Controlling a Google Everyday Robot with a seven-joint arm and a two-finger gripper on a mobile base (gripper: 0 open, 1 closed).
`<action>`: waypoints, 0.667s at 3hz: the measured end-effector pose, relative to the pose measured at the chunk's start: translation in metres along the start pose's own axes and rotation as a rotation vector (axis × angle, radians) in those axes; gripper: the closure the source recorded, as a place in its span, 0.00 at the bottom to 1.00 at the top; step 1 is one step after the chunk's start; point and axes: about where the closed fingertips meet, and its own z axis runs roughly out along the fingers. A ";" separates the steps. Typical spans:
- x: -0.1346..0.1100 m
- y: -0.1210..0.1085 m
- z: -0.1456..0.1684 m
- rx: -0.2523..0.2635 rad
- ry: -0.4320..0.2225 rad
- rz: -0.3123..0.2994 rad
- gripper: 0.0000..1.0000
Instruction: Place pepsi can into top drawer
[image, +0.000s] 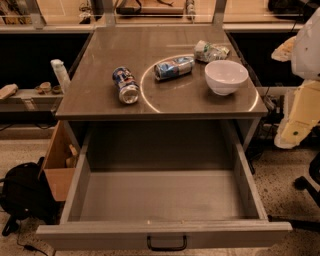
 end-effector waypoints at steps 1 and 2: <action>0.000 0.000 0.000 0.000 0.000 0.000 0.00; -0.001 -0.002 -0.002 0.021 0.001 0.010 0.00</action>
Offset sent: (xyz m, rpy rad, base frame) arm 0.0047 -0.0011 -0.0001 -0.0058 -0.0214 -0.0322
